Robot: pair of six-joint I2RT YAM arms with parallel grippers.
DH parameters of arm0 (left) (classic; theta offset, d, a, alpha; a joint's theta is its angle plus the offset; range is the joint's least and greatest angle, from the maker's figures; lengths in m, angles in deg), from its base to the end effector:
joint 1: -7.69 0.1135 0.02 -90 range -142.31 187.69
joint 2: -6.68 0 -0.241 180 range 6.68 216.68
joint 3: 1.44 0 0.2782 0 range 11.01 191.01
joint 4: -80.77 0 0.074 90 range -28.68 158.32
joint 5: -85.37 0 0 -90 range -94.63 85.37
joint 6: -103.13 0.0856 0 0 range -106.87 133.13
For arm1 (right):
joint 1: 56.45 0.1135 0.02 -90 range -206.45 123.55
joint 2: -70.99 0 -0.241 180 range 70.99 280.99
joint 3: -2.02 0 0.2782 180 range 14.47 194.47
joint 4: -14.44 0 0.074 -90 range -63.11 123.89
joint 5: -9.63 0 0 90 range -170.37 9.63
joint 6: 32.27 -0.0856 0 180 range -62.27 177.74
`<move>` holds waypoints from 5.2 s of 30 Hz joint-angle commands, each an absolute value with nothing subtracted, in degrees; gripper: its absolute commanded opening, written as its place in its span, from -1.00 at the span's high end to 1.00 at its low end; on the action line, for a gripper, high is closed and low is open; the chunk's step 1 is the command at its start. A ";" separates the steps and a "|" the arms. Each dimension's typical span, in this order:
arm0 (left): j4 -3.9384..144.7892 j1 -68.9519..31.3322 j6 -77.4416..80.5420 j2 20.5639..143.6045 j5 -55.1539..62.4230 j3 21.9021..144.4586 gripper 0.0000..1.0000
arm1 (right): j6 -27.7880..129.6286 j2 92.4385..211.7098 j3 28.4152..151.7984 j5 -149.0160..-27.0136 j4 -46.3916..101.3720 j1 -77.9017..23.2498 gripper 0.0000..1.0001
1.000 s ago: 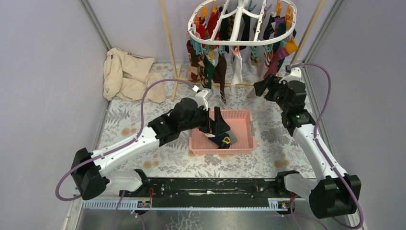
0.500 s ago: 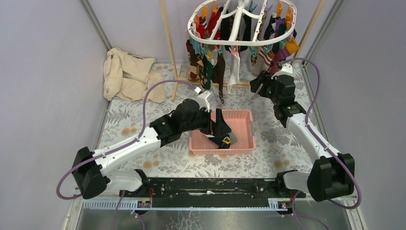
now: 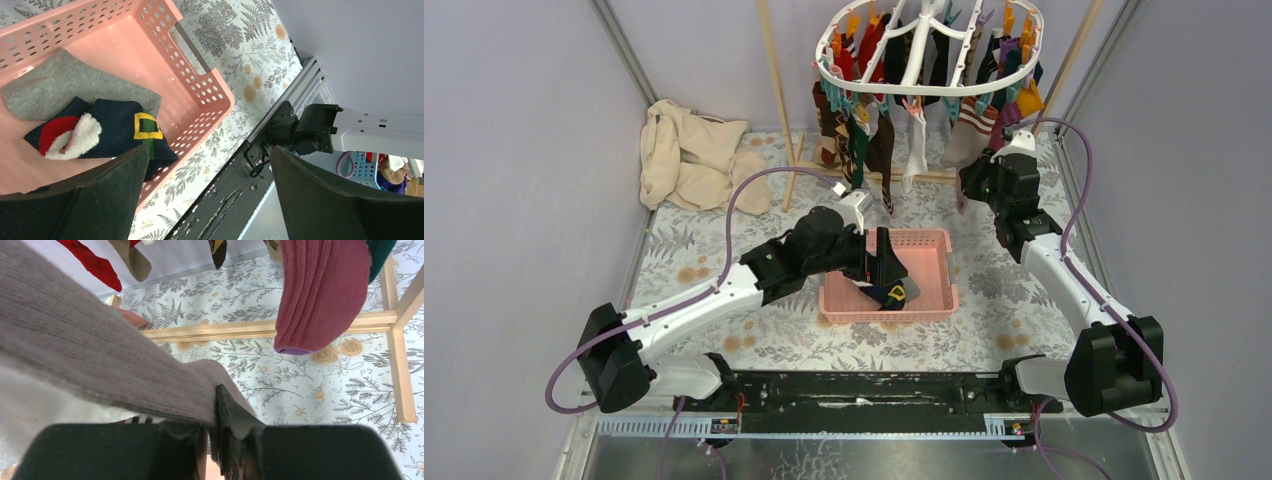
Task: Remove the socks clipped to the hanger
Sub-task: Adjust the hanger on the clothesline, then remove the sock from the hanger.
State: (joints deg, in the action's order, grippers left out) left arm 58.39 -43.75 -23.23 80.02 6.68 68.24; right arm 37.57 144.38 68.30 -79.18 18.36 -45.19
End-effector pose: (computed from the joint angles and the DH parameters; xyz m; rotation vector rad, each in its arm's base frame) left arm 0.2178 -0.3001 0.2573 0.4267 2.1795 -1.1178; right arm 0.3768 0.0732 0.2795 0.1532 1.7722 0.3790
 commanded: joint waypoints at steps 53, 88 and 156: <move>57.76 -44.23 -21.78 77.22 0.57 69.59 -0.97 | 47.33 170.87 106.96 -92.48 33.97 -17.27 0.46; 59.44 -44.08 -21.93 78.23 0.47 68.49 -0.97 | 51.19 123.25 70.14 -53.42 30.37 -17.39 -0.52; 88.96 -41.84 -18.18 81.01 4.37 62.53 -0.97 | 26.40 132.34 78.78 -125.23 37.25 -36.15 0.82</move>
State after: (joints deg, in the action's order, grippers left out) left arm 83.09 -42.33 -20.80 80.57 5.59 63.11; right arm 30.05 133.45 76.56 -119.25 39.63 -36.01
